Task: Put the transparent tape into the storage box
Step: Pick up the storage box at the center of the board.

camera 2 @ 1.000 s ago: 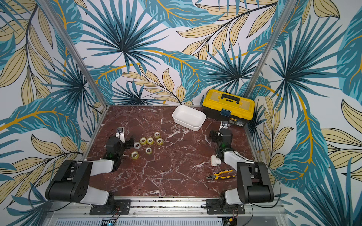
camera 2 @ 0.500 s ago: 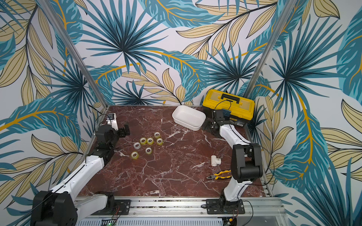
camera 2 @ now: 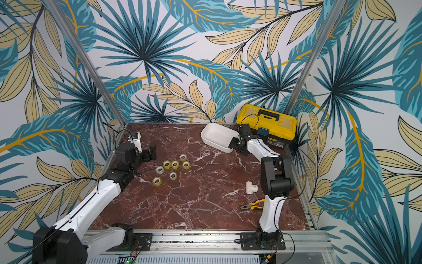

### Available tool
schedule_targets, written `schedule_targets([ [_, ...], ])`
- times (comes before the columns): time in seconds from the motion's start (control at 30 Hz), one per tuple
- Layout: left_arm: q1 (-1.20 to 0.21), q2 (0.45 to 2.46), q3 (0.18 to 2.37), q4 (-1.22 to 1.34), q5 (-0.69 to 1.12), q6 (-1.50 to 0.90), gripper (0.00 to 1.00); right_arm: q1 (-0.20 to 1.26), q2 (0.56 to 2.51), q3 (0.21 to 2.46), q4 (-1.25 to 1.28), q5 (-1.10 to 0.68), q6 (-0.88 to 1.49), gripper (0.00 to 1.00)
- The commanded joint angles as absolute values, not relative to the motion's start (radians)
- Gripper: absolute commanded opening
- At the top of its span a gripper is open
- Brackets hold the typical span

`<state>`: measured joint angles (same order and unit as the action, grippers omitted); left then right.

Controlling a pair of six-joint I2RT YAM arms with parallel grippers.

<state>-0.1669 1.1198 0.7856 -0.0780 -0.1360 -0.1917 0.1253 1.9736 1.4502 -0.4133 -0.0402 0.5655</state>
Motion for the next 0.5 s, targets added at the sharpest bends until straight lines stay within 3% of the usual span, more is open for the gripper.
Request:
schedule_targets([
  [0.0,-0.176,1.124,0.831,-0.097,-0.114,-0.21,1.0,0.138,2.018,1.476,-0.356,-0.032,0.579,0.68],
  [0.17,-0.181,1.141,0.839,-0.105,-0.114,-0.199,1.0,0.157,2.062,1.512,-0.376,-0.019,0.568,0.43],
  [0.23,-0.183,1.147,0.839,-0.098,-0.114,-0.198,1.0,0.167,2.049,1.507,-0.392,0.0,0.56,0.42],
  [0.47,-0.198,1.172,0.833,-0.05,-0.081,-0.201,1.0,0.176,2.007,1.477,-0.415,0.032,0.555,0.0],
])
